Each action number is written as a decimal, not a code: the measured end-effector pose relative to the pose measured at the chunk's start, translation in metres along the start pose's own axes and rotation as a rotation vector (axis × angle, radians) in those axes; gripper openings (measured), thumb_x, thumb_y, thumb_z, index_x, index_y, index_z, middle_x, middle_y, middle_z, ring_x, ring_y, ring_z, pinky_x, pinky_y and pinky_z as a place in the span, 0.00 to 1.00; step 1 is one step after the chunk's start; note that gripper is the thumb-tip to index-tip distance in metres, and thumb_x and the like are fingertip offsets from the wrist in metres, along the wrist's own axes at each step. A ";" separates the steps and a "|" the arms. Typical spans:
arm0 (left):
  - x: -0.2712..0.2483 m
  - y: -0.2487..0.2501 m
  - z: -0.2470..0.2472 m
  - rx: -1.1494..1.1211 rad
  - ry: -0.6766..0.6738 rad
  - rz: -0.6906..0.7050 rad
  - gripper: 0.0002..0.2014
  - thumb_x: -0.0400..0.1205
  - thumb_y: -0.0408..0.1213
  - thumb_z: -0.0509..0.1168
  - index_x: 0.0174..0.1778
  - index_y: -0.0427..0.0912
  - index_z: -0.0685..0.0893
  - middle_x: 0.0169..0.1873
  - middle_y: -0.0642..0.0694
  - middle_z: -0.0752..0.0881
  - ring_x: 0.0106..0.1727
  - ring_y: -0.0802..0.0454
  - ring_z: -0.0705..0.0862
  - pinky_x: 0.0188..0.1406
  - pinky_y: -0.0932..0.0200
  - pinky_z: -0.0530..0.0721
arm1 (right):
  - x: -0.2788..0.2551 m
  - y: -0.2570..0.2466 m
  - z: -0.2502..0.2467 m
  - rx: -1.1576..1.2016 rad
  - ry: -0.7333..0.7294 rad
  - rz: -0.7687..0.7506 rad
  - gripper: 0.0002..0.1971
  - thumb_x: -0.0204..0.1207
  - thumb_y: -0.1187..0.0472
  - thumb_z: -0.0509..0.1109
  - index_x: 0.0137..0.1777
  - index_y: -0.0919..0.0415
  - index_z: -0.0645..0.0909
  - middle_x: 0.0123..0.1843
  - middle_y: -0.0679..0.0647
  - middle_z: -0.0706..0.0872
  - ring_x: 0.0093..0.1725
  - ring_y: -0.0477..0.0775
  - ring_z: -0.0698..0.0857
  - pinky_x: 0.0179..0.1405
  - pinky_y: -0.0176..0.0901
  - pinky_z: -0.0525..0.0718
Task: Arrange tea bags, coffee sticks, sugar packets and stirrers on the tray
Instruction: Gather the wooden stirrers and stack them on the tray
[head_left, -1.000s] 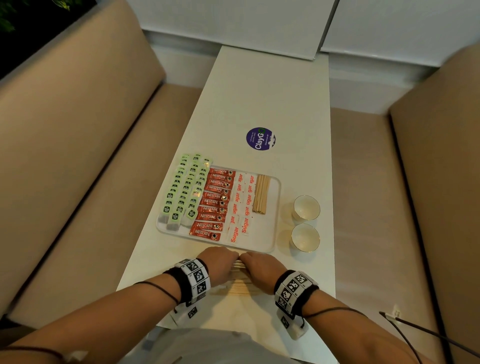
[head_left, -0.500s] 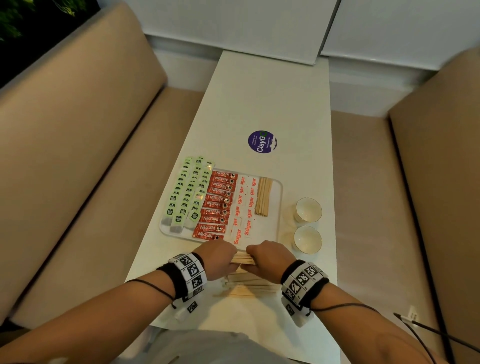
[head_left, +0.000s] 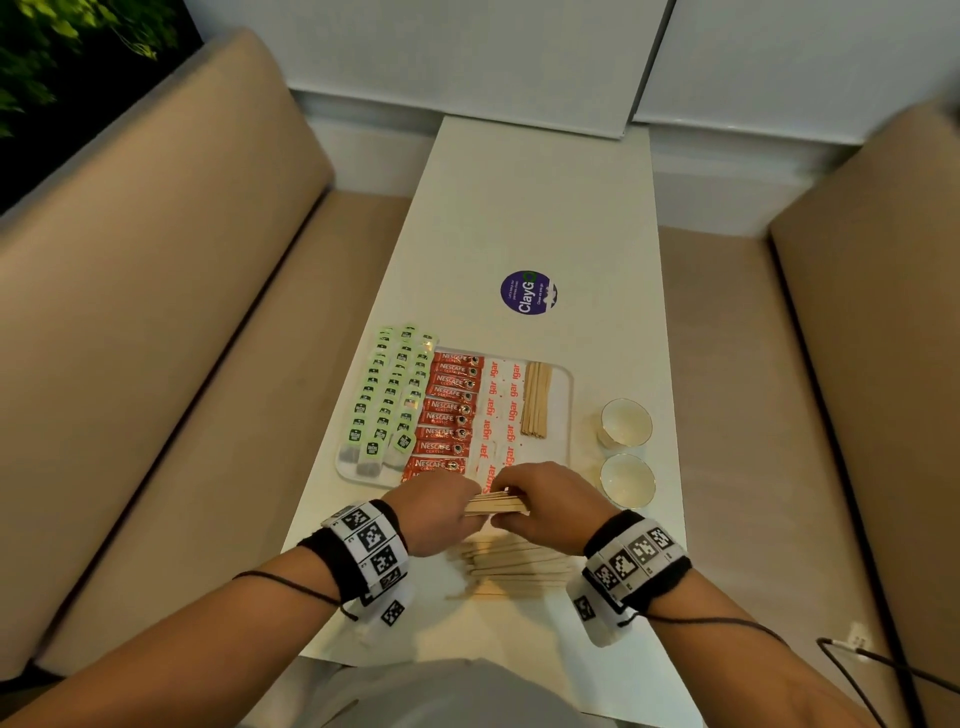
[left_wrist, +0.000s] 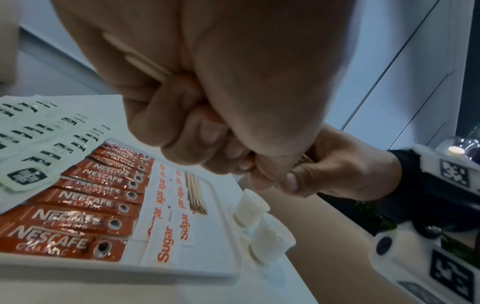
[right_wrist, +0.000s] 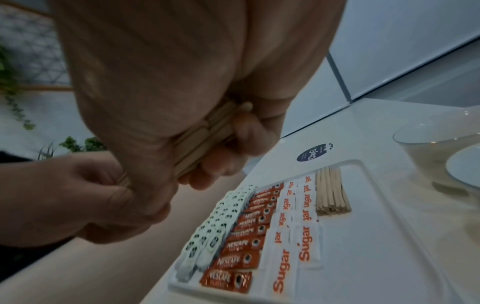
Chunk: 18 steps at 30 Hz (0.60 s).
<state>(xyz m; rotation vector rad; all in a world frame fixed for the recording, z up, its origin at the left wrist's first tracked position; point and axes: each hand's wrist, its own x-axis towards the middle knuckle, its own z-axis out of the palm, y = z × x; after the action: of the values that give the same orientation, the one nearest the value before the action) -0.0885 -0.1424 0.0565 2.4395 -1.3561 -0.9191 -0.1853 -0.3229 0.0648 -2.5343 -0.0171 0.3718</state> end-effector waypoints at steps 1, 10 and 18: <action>-0.001 0.000 -0.004 0.011 0.004 0.001 0.12 0.86 0.48 0.60 0.37 0.50 0.76 0.33 0.52 0.80 0.35 0.49 0.80 0.30 0.54 0.73 | -0.003 0.000 -0.003 0.027 0.024 -0.005 0.18 0.76 0.38 0.73 0.61 0.45 0.84 0.52 0.41 0.88 0.48 0.43 0.84 0.46 0.39 0.81; -0.001 -0.010 -0.024 -0.064 0.081 -0.013 0.24 0.80 0.62 0.55 0.58 0.51 0.87 0.53 0.54 0.90 0.50 0.54 0.87 0.50 0.51 0.88 | -0.012 0.002 -0.031 0.569 0.360 0.188 0.29 0.83 0.33 0.53 0.54 0.53 0.88 0.46 0.43 0.90 0.47 0.38 0.88 0.49 0.42 0.87; 0.004 0.008 -0.037 -0.149 0.169 0.013 0.09 0.81 0.50 0.66 0.43 0.50 0.86 0.34 0.55 0.85 0.37 0.56 0.84 0.34 0.61 0.79 | 0.005 -0.017 -0.017 0.630 0.432 0.180 0.36 0.79 0.23 0.46 0.44 0.49 0.87 0.40 0.50 0.90 0.39 0.49 0.86 0.45 0.55 0.86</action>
<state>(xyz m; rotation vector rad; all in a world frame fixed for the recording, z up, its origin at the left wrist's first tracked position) -0.0699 -0.1545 0.0877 2.3344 -1.1997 -0.7616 -0.1750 -0.3171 0.0865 -1.9407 0.4271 -0.1043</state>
